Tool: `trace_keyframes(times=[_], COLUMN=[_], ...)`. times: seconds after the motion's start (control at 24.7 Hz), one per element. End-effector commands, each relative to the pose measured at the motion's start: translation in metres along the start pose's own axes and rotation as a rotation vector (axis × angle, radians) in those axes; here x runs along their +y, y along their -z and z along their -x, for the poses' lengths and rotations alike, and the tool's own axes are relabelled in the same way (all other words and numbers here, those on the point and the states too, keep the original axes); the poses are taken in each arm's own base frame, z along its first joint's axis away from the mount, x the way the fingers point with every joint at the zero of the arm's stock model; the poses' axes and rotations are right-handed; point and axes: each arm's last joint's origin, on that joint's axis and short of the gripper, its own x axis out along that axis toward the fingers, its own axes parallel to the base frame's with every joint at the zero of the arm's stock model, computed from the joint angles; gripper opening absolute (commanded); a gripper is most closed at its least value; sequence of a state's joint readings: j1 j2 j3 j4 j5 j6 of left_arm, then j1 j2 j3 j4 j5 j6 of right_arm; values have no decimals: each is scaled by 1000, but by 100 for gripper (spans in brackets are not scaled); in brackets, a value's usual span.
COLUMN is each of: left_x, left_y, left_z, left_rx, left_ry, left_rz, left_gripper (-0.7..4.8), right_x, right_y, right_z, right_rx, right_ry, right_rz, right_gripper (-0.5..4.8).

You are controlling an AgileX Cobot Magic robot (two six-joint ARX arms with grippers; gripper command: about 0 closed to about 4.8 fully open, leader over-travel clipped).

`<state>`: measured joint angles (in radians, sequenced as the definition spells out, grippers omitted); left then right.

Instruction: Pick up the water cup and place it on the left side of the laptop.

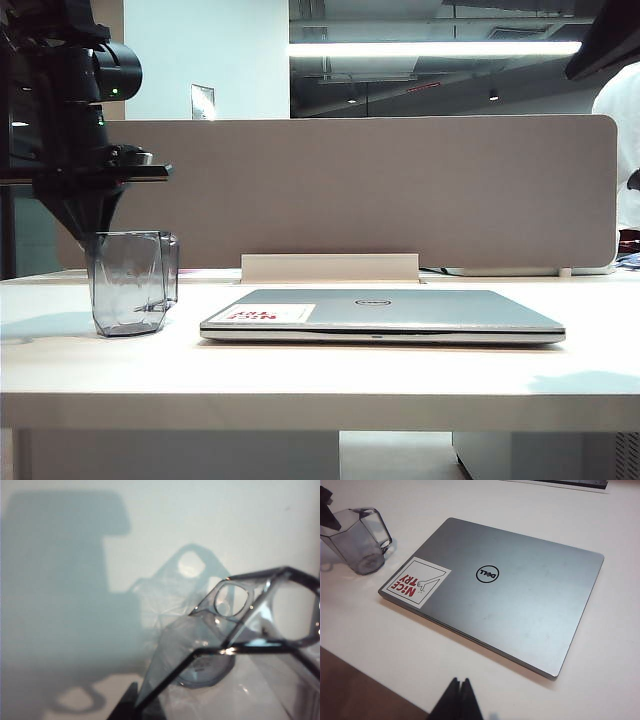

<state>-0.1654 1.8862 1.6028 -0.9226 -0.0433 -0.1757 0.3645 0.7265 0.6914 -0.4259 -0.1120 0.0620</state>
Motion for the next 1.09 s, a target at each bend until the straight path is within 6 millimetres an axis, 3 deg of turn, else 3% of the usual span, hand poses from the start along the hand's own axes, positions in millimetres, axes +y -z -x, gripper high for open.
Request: trace_keyframes(times=[0.04, 0.32, 0.61, 0.85, 1.09], left_x=[0, 3, 5, 5, 6], left_y=[0, -3, -2, -2, 1], left_z=[7, 23, 24, 24, 23], left_rx=[-11, -108, -131, -137, -147], left_ry=[-7, -88, -125, -126, -138], left_rz=[94, 180, 481, 613, 919], left_gripper=[-6, -6, -6, -6, -6], right_x=[0, 0, 0, 0, 0], right_y=[-2, -2, -2, -2, -2], right_z=[1, 1, 1, 1, 1], right_rx=[-15, -17, -14, -14, -17], right_ry=[2, -1, -1, -1, -1], right_rz=[14, 14, 13, 13, 13], right_gripper=[-6, -6, -6, -6, -6])
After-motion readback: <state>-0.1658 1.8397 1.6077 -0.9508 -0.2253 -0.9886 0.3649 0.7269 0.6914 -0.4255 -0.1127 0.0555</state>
